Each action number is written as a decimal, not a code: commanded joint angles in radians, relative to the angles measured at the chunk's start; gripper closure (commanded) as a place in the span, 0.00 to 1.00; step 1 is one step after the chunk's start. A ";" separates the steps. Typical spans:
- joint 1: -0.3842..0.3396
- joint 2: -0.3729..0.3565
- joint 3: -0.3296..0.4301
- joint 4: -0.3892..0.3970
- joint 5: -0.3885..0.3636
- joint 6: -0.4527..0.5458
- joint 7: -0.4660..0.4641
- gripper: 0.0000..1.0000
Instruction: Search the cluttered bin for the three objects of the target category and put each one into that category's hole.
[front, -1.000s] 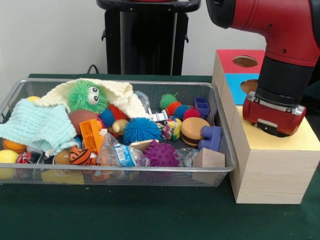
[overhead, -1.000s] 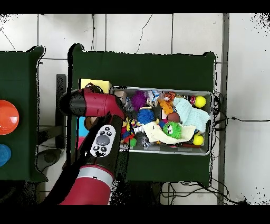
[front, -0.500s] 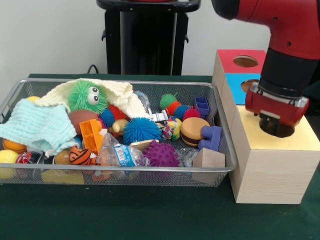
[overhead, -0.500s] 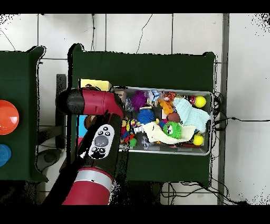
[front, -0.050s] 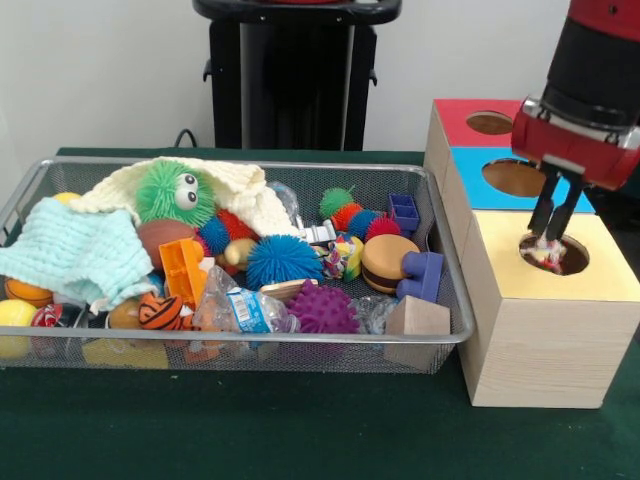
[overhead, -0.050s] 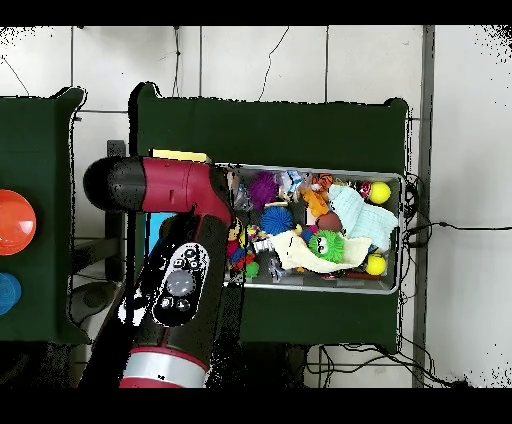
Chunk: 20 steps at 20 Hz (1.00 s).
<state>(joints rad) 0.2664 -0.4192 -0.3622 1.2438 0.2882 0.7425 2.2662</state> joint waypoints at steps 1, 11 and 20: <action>0.000 -0.022 0.026 -0.025 -0.013 0.104 0.150 1.00; -0.011 -0.008 0.043 -0.013 -0.017 0.044 0.130 1.00; -0.022 0.017 0.045 0.017 -0.068 -0.138 0.087 0.00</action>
<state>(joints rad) 0.2713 -0.4402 -0.3699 1.2077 0.2776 0.7037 2.2662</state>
